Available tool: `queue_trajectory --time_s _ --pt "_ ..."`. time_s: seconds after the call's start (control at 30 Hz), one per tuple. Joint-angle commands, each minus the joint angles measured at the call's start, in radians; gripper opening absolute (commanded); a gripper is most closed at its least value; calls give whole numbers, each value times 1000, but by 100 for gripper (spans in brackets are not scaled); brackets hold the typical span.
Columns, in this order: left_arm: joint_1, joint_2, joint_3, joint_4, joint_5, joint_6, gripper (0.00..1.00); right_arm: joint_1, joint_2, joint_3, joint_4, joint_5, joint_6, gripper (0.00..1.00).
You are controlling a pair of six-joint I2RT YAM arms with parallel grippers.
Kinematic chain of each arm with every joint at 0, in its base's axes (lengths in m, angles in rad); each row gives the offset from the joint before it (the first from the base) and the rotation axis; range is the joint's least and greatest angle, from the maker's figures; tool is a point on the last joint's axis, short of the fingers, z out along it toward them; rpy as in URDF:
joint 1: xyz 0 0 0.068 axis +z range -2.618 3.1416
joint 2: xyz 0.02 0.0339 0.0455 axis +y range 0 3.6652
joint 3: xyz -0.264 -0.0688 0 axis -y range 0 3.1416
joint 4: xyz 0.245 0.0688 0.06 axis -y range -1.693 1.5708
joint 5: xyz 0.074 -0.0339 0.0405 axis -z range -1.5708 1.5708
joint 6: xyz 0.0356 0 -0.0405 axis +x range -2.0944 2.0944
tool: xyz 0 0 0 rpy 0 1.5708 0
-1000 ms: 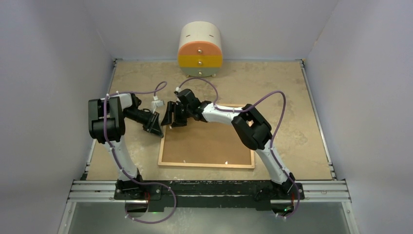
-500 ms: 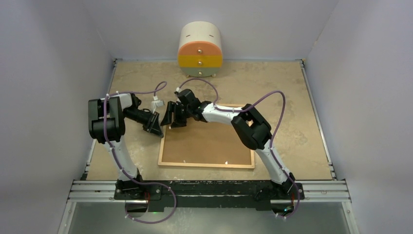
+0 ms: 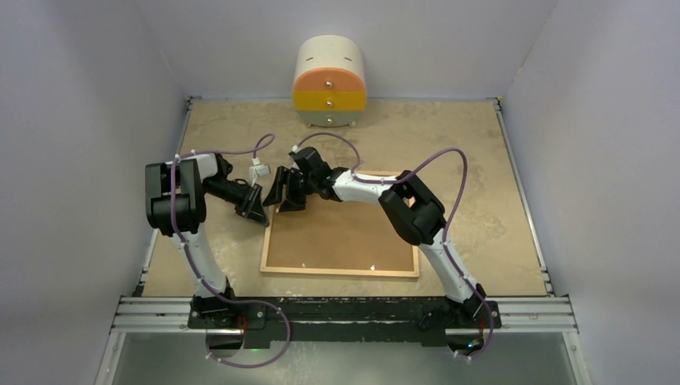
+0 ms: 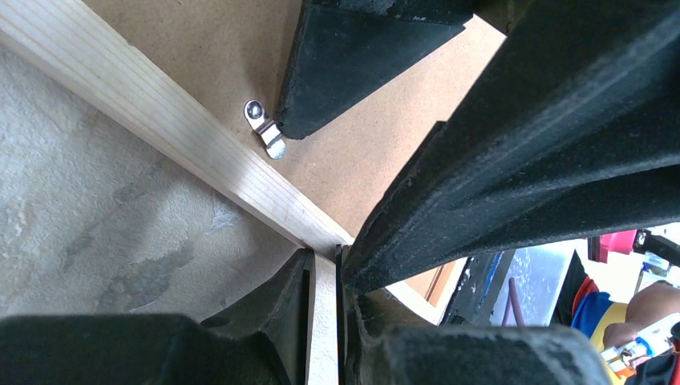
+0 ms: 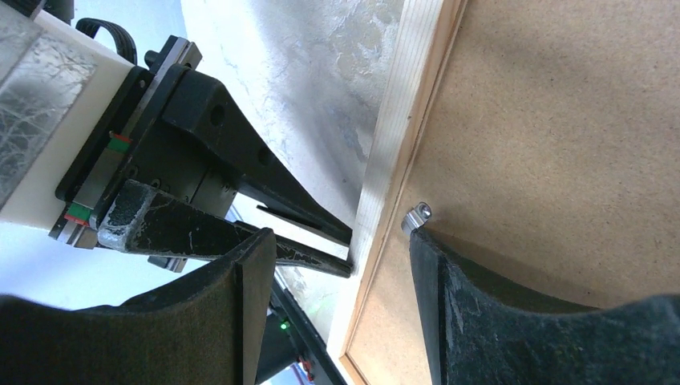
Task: Put the photo into the frame
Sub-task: Install the photo frame at the center of the board.
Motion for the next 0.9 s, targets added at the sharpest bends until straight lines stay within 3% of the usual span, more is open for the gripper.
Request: queue_trajectory --time_s 0.0,0.57,0.87 --pt "-11 8 10 83 -29 48 15 15 26 -6 45 -11 24 65" --pt "-11 5 2 81 -24 62 15 15 37 -14 144 60 80 63" --pt "-19 3 -1 92 -25 59 15 20 38 -46 245 95 185 61"
